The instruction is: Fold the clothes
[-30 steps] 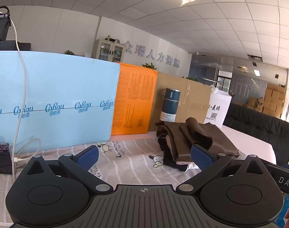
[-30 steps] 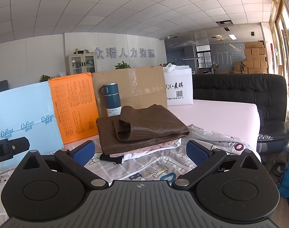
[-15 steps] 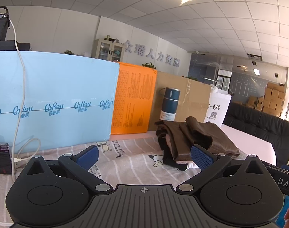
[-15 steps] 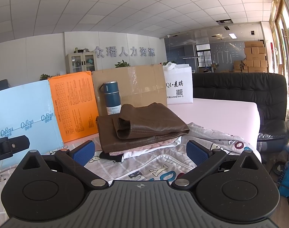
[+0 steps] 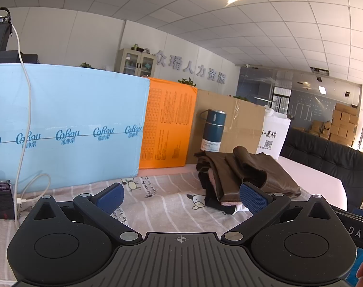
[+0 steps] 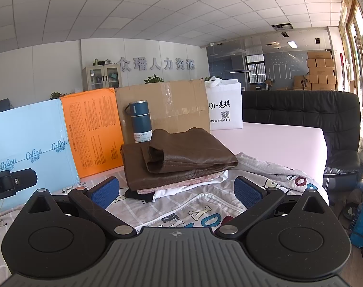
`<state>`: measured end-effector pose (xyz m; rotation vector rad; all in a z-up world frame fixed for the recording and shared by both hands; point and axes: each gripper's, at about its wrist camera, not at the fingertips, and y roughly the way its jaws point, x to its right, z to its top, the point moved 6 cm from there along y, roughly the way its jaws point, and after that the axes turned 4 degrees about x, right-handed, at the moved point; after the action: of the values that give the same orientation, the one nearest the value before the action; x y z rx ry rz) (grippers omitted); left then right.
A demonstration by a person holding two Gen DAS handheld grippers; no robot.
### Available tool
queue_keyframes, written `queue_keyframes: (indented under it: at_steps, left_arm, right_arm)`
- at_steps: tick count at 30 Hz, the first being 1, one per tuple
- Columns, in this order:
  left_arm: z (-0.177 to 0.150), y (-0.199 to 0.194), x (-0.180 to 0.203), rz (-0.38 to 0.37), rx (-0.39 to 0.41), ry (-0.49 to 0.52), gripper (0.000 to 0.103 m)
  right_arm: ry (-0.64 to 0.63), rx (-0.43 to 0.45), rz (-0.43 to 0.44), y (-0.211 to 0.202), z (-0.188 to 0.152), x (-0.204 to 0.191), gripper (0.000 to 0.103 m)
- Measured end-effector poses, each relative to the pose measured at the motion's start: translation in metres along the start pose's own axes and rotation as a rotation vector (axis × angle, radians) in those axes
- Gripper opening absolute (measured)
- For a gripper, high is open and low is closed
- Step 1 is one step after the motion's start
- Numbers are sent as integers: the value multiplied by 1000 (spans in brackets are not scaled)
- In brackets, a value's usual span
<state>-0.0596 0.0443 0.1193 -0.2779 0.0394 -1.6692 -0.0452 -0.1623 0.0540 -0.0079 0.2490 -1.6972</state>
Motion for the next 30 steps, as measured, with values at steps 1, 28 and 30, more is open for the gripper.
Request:
queue_keyframes:
  at_steps: [1, 28, 30]
  left_arm:
    - [0, 0, 0, 0, 0, 0, 103]
    - [-1, 1, 0, -1, -4, 1, 103]
    - [-1, 1, -1, -1, -5, 2, 103]
  right_arm:
    - [0, 0, 0, 0, 0, 0, 103]
    - [-2, -5, 0, 2, -2, 1, 103]
    - [-1, -6, -1, 2, -2, 1, 103]
